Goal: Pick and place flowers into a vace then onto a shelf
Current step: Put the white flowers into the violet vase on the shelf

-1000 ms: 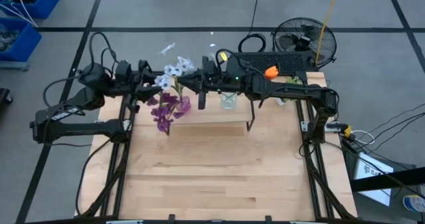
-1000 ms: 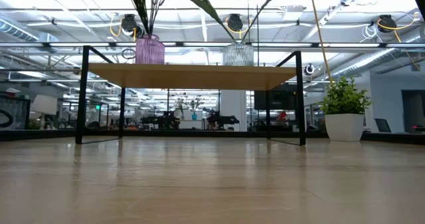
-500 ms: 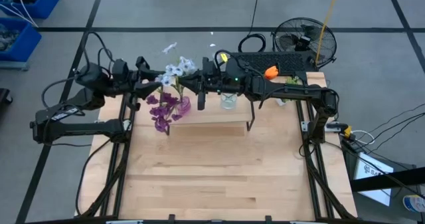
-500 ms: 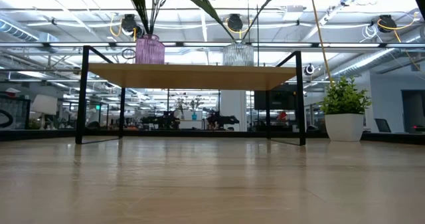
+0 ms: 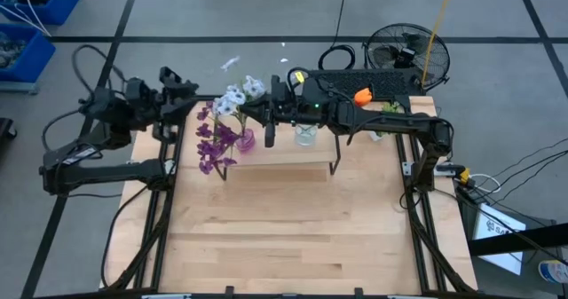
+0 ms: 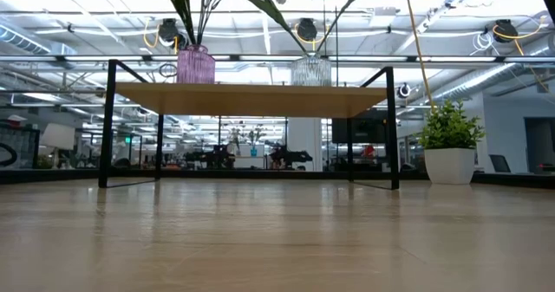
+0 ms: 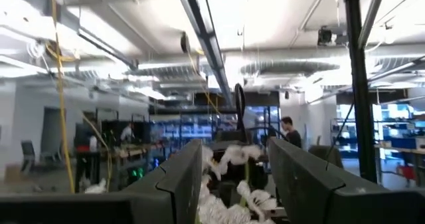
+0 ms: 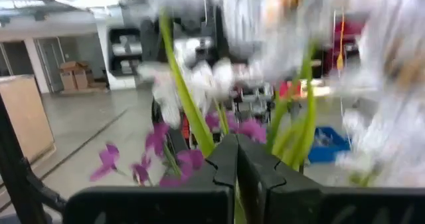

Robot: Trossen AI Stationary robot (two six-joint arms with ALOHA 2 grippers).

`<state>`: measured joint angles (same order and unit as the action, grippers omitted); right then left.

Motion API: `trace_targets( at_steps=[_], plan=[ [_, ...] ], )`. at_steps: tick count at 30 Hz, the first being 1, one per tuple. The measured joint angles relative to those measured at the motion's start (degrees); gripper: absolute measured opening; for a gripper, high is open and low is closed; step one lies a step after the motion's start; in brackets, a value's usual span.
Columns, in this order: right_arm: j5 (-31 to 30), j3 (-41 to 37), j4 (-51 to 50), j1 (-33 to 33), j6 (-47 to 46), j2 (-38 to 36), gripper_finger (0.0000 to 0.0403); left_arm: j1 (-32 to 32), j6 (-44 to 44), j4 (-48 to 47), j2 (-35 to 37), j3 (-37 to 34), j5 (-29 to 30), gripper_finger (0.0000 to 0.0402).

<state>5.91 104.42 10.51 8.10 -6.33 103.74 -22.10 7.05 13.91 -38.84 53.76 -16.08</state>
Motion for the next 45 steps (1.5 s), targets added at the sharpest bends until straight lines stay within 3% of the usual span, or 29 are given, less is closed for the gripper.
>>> trace_targets(
  at_steps=[5,14,19,27,30,35,41,45],
  plan=[
    [0.2,0.08,1.56,0.0,1.56,-1.3,0.0017,0.0,-0.87,0.0,3.56,0.0,0.16,0.0179],
    [0.04,0.07,0.4,-0.02,2.6,-3.77,0.0104,0.0,-0.89,-0.33,8.04,0.0,0.16,0.0179],
    [-0.05,0.07,-1.13,-0.02,2.75,-7.87,0.013,-0.01,-0.89,-0.84,10.2,0.0,0.11,0.0179],
    [0.04,0.07,-10.09,-0.21,2.56,-18.42,0.0131,0.0,-0.95,-0.72,14.39,0.0,-0.16,0.0179],
    [-0.11,0.2,-10.59,-1.31,2.74,-19.27,0.0126,-0.01,-2.96,-0.53,14.69,0.02,2.42,0.0179],
    [0.06,-0.03,-11.22,-2.87,5.37,-14.48,0.0121,0.01,-3.07,-0.96,12.31,0.02,4.05,0.0179],
    [1.53,0.02,-0.73,-2.95,4.75,-8.54,0.0121,0.01,-0.39,-1.33,9.48,0.02,2.59,0.0179],
    [1.42,0.01,-1.3,-2.97,6.95,-7.29,0.0113,0.02,1.34,-4.64,9.1,0.02,2.63,0.0179]
  ],
)
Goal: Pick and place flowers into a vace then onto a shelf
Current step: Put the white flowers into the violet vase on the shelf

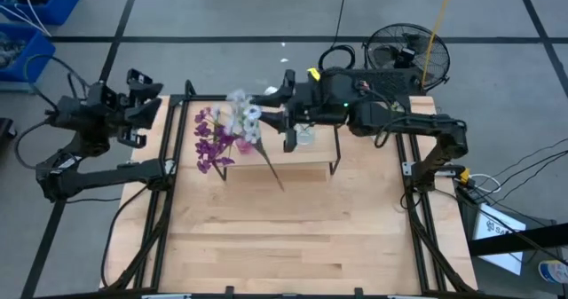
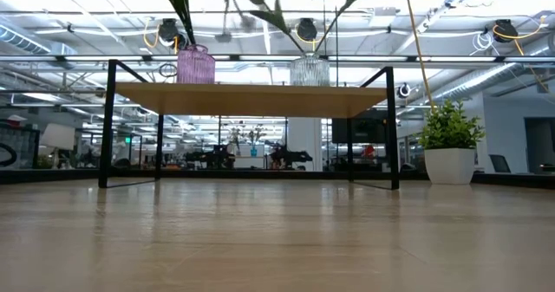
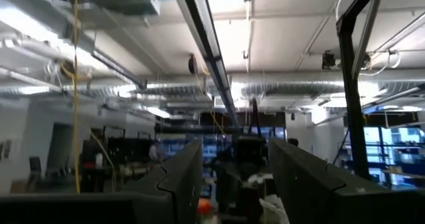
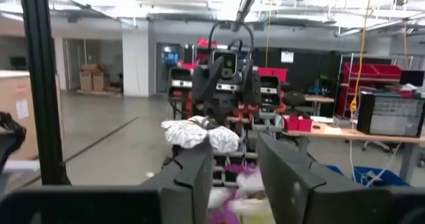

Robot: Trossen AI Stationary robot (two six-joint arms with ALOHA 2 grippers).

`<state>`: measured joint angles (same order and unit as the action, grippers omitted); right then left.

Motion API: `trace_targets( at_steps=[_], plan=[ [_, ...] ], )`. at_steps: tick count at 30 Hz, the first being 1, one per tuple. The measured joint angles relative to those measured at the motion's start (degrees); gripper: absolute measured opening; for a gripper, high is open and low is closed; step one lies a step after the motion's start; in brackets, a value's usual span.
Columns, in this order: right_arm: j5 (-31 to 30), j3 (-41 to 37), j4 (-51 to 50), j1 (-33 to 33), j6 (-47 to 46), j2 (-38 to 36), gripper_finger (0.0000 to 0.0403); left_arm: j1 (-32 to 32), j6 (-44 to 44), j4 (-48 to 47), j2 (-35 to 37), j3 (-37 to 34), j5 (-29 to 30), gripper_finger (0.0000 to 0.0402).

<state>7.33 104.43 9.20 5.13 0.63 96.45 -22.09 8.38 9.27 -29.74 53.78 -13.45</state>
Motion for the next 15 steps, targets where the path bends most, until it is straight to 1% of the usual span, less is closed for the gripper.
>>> trace_targets(
  at_steps=[3,7,8,13,15],
  plan=[
    [0.03,-0.01,-0.83,0.0,0.43,-0.15,0.0084,0.0,1.0,-3.0,-0.07,0.0,-0.15,0.0179],
    [0.13,0.01,-0.46,-0.31,1.65,-0.77,0.0015,0.0,1.03,-3.86,-0.04,-0.02,-0.13,0.0179],
    [0.15,0.02,-0.39,-0.57,2.58,-0.83,0.0008,0.0,0.92,-3.85,-0.04,-0.02,-0.11,0.0179],
    [0.26,0.02,-0.09,-1.9,3.18,-2.77,0.0002,-0.01,0.92,-3.9,-0.04,-0.02,-0.06,0.0179],
    [0.24,0.02,1.89,-2.41,3.44,-3.83,0.0001,0.0,0.94,-4.0,-0.04,-0.02,-0.05,0.0179]
  ],
)
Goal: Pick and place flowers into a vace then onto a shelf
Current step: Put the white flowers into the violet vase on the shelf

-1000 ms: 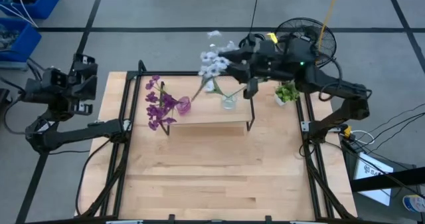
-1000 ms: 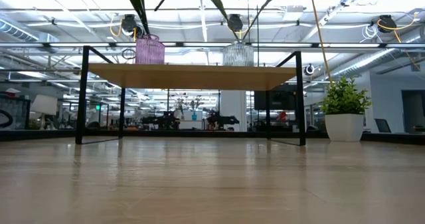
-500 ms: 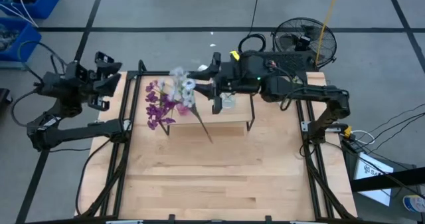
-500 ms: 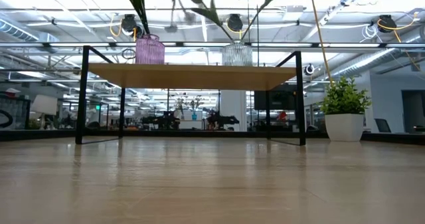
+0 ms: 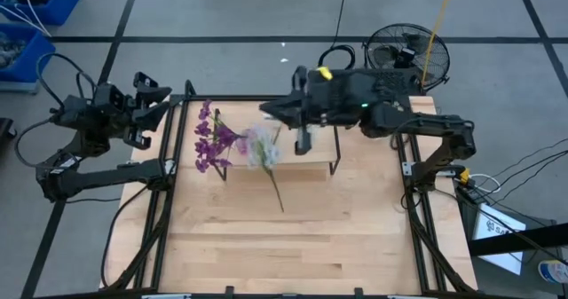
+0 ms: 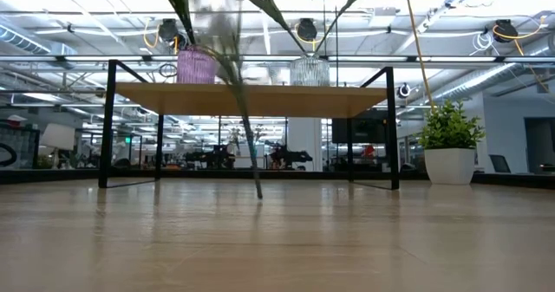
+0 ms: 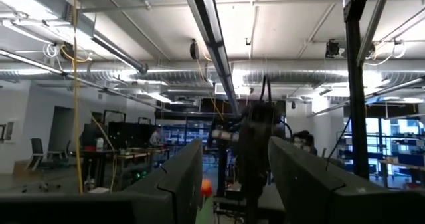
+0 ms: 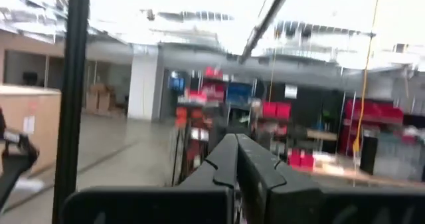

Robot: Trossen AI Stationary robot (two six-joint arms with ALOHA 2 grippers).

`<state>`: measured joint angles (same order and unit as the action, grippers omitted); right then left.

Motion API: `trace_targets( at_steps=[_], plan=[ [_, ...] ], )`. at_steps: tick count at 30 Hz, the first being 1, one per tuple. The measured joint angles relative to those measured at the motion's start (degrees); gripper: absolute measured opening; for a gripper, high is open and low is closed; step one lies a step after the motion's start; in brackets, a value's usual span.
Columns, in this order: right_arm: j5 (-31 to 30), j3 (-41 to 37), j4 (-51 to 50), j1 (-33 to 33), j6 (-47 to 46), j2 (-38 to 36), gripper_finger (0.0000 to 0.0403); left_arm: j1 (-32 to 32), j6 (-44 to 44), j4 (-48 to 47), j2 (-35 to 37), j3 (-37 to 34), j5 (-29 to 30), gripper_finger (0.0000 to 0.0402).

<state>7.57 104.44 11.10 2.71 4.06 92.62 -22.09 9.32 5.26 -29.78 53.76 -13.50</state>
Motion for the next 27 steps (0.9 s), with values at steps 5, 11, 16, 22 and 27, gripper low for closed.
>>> trace_targets(
  at_steps=[5,11,16,22,27],
  plan=[
    [0.37,0.0,0.39,-1.33,-0.82,-3.72,0.0001,0.0,1.12,-1.62,-0.17,0.0,-0.02,0.0179],
    [10.55,0.06,-10.43,-4.69,-4.97,-8.01,0.001,0.09,3.48,-4.33,-0.22,0.0,-3.42,0.0179],
    [3.52,0.07,-25.2,-11.0,-2.62,-8.65,0.0051,0.07,3.11,-3.36,-0.22,0.0,-3.84,0.0179],
    [-11.06,-0.86,-46.16,-17.27,-12.61,-6.64,0.0119,0.04,3.11,-3.22,-0.22,0.0,-3.97,0.0179],
    [-13.62,-12.82,-40.58,-18.63,-21.23,-5.47,0.0163,0.04,3.11,-3.0,-0.22,0.0,-3.95,0.0179]
  ],
)
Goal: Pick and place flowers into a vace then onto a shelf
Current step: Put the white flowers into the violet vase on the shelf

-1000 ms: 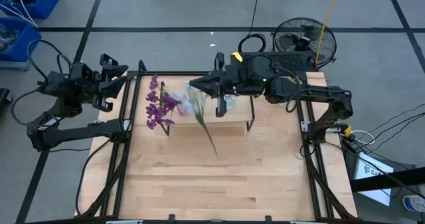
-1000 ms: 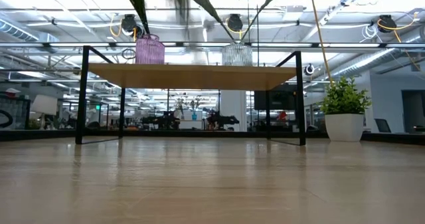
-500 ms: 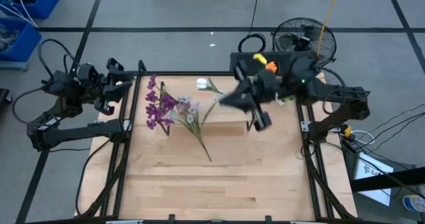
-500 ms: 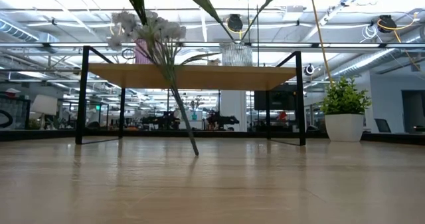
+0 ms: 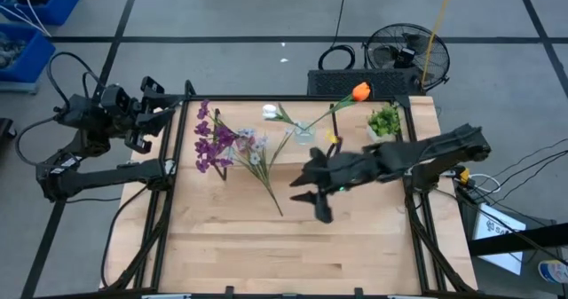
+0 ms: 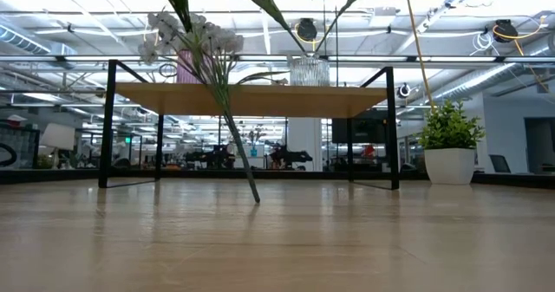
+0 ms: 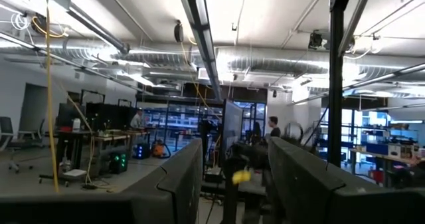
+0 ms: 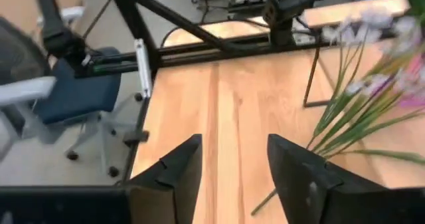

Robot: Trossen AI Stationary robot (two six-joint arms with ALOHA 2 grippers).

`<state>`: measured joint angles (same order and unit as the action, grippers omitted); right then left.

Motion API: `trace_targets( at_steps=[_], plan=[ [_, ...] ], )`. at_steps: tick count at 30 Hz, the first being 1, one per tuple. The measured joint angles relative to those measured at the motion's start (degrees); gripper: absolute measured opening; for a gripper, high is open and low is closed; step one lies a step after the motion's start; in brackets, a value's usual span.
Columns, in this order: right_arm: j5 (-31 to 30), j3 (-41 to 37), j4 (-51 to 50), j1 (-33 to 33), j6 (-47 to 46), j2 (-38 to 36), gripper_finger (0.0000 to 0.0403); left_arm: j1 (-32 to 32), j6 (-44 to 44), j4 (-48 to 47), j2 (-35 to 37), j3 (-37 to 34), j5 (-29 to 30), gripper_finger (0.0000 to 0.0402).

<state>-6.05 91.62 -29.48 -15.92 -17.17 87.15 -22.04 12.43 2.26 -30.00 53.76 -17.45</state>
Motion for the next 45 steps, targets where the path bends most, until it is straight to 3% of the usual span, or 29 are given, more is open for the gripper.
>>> trace_targets(
  at_steps=[5,11,15,18,23,28,33,39,45],
  plan=[
    [-1.4,-16.89,22.12,2.86,-5.9,-0.04,0.0185,0.0,0.71,0.1,0.0,0.0,0.0,0.0179],
    [-2.23,-34.53,43.12,6.73,-17.26,1.4,0.0183,0.04,1.68,0.07,0.0,0.0,-0.02,0.0179],
    [-3.09,-41.72,61.38,8.13,-21.14,5.43,0.0177,0.04,1.25,-0.28,0.0,0.0,-0.03,0.0179],
    [-2.6,-42.13,69.62,8.25,-23.37,10.52,0.0177,0.0,1.06,-0.28,0.0,0.0,0.07,0.0179],
    [-2.89,-38.45,70.16,8.7,-21.22,16.4,0.0177,0.0,0.81,-0.43,0.0,-0.02,0.82,0.0179],
    [-3.09,-37.63,68.5,8.74,-23.46,16.61,0.0172,0.11,1.27,-0.5,0.0,-0.02,0.92,0.0179],
    [-3.02,-37.6,67.69,7.33,-22.78,14.29,0.0171,0.11,1.31,-0.59,0.0,-0.02,0.74,0.0179],
    [-2.97,-37.61,68.74,3.61,-19.42,10.25,0.0171,0.6,1.86,2.73,-0.02,-0.04,-4.11,0.0179],
    [-4.13,-37.63,67.52,0.57,-13.13,1.4,0.0171,5.86,4.24,8.8,-1.28,0.0,-8.43,0.0179]
  ],
)
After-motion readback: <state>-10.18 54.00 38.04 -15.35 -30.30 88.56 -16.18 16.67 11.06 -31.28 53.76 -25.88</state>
